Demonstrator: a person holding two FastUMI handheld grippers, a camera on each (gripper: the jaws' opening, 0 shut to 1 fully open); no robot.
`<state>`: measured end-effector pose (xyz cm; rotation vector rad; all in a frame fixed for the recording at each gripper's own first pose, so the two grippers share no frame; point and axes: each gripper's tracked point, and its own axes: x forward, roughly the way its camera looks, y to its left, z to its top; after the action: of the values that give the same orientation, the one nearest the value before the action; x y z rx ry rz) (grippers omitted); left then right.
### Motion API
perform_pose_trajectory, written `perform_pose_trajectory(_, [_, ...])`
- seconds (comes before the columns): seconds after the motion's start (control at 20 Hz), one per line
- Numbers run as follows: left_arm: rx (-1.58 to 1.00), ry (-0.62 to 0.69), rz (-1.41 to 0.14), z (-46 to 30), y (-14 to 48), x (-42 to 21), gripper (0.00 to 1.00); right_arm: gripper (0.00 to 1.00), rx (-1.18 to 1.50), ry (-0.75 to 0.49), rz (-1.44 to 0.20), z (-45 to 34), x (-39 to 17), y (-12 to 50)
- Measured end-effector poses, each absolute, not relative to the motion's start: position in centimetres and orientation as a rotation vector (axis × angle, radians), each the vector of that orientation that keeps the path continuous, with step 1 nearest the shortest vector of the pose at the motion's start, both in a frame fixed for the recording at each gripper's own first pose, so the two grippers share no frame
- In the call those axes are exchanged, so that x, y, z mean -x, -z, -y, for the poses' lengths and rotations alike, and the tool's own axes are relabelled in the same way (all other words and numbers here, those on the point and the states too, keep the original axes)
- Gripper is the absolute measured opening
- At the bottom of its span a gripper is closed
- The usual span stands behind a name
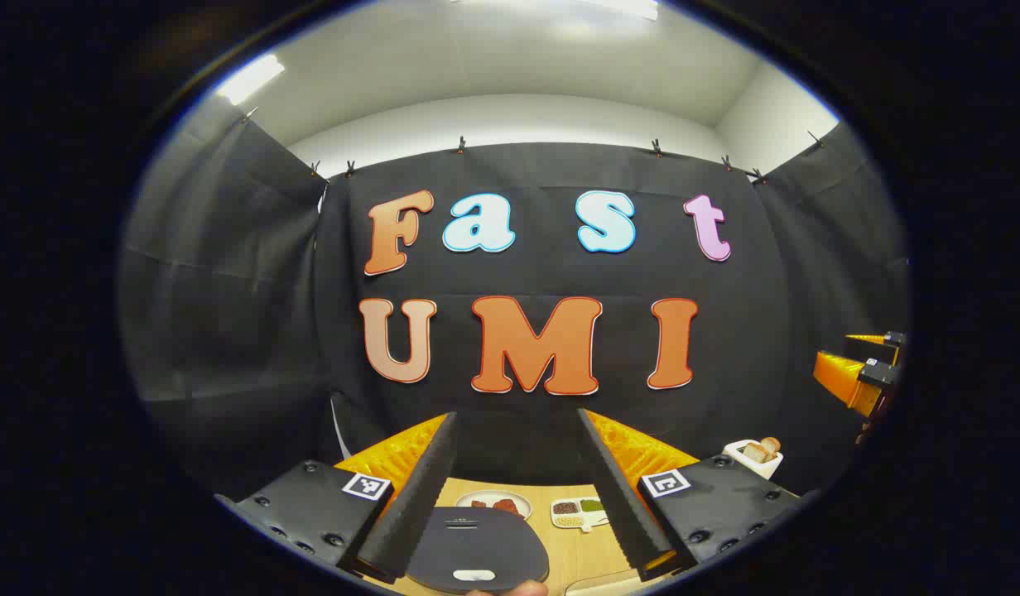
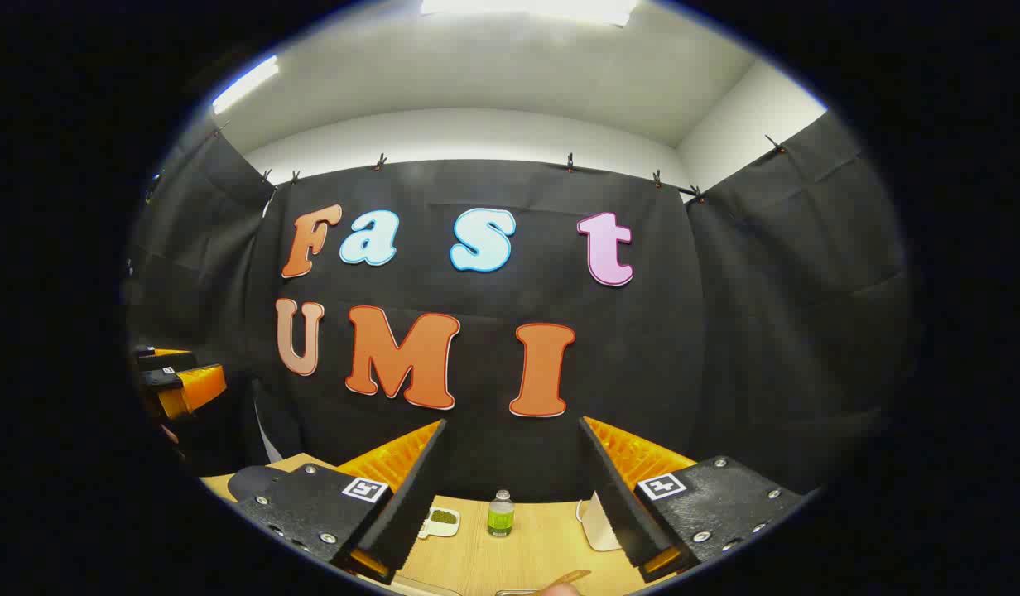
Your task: Close the left gripper, press the button to open the rice cooker; take a wooden spoon from the chopstick holder with the right hand, scoop a spoonful of rice and pour it into the rice cooker, then put the wooden spoon back into the chopstick holder.
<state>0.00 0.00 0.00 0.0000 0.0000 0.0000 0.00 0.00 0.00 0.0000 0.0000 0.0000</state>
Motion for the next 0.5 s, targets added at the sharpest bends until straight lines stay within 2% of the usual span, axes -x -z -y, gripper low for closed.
perform_pose_trajectory(0.15, [-0.009, -0.014, 0.014, -0.18, -0.43, 0.27, 0.99, 0.96, -0.010, -0.007, -0.011, 0.08, -0.11, 0.47])
perform_pose_trajectory(0.2, [-0.010, -0.012, 0.012, -0.03, -0.41, 0.35, 0.98, 0.94, -0.015, -0.012, -0.015, 0.13, -0.08, 0.70])
perform_pose_trajectory(0.35, [-0.015, -0.011, -0.001, 0.10, -0.33, 0.53, 0.96, 0.96, -0.022, -0.018, -0.013, 0.18, -0.30, 0.58])
perform_pose_trajectory(0.4, [-0.016, -0.010, 0.000, 0.12, -0.38, 0.62, 0.95, 0.94, -0.024, -0.018, -0.013, 0.27, -0.17, 0.60])
perform_pose_trajectory(0.45, [-0.018, -0.008, -0.001, 0.15, -0.57, 0.69, 0.99, 0.94, -0.028, -0.019, -0.013, 0.33, -0.12, 0.63])
perform_pose_trajectory(0.5, [-0.020, -0.004, -0.001, 0.27, -0.58, 0.65, 0.90, 0.94, -0.030, -0.016, -0.013, 0.39, -0.15, 0.66])
